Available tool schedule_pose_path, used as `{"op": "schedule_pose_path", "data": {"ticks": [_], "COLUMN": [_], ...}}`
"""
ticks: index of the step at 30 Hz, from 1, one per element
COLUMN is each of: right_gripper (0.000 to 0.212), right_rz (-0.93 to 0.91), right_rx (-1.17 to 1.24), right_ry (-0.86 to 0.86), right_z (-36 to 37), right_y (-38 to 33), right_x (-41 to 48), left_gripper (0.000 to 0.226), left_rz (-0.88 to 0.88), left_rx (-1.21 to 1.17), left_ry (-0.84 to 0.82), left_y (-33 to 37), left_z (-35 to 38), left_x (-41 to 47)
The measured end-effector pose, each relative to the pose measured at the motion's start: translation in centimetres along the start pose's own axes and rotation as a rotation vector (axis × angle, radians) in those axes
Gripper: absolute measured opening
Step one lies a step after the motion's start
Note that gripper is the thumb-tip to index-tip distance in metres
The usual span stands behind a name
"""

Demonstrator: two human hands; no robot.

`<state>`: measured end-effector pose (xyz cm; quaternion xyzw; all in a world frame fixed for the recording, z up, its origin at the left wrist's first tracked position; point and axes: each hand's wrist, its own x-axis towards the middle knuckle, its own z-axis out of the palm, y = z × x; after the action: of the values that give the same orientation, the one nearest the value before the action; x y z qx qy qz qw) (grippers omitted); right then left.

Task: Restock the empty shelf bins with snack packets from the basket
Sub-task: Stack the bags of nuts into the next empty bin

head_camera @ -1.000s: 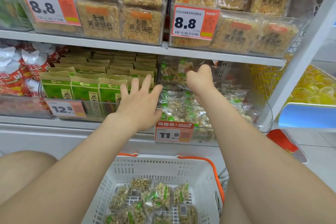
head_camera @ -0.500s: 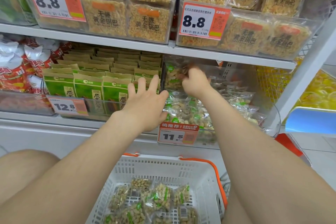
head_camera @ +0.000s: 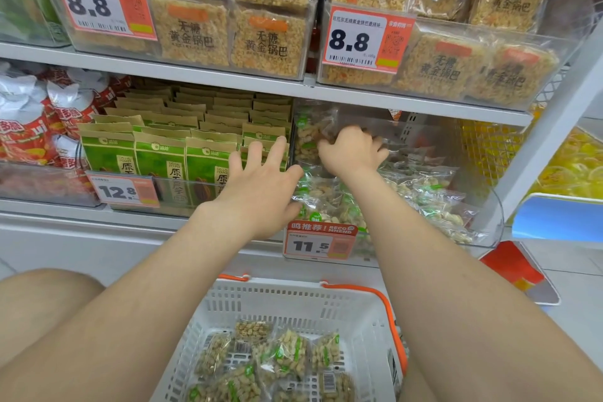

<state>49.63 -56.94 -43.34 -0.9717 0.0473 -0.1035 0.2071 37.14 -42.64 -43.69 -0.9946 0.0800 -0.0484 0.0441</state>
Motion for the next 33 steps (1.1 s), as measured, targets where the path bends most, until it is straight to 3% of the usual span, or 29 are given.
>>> {"op": "schedule_pose_path", "data": {"ticks": [4, 8, 13, 16, 18, 20, 24, 27, 33], "right_gripper": [0.07, 0.032, 0.027, 0.027, 0.028, 0.023, 0.02, 0.012, 0.008], "right_rz": [0.058, -0.15, -0.482, -0.658, -0.779, -0.863, -0.926, -0.897, -0.86], "right_rx": [0.026, 0.193, 0.241, 0.22, 0.156, 0.048, -0.217, -0.326, -0.435], "right_ry": [0.115, 0.089, 0.007, 0.038, -0.04, -0.178, -0.444, -0.557, -0.688], "right_z": [-0.6, -1.3, -2.8, -3.7, -3.5, -2.7, -0.1, 2.2, 5.3], "right_y": [0.2, -0.1, -0.3, -0.1, 0.4, 1.1, 3.0, 4.4, 6.1], "right_x": [-1.6, -3.9, -9.5, -13.3, -15.7, -17.9, -21.7, -23.9, -26.4], "left_gripper": [0.054, 0.053, 0.018, 0.018, 0.025, 0.028, 0.018, 0.026, 0.032], "left_rz": [0.014, 0.016, -0.051, -0.108, -0.162, -0.204, -0.015, 0.139, 0.228], "left_rx": [-0.059, -0.25, -0.234, -0.232, -0.245, -0.259, -0.204, -0.124, 0.054], "left_ry": [0.012, 0.112, 0.478, 0.556, 0.42, 0.179, -0.288, -0.563, -0.926], "left_y": [-0.4, -0.9, -1.6, -2.2, -2.3, -2.2, -1.5, -0.9, 1.3], "left_z": [-0.1, -0.7, -1.0, -0.7, 0.6, 2.7, 8.2, 11.5, 18.8], "left_x": [-0.2, -1.1, -3.4, -5.2, -6.4, -7.7, -10.4, -12.2, -15.5]}}
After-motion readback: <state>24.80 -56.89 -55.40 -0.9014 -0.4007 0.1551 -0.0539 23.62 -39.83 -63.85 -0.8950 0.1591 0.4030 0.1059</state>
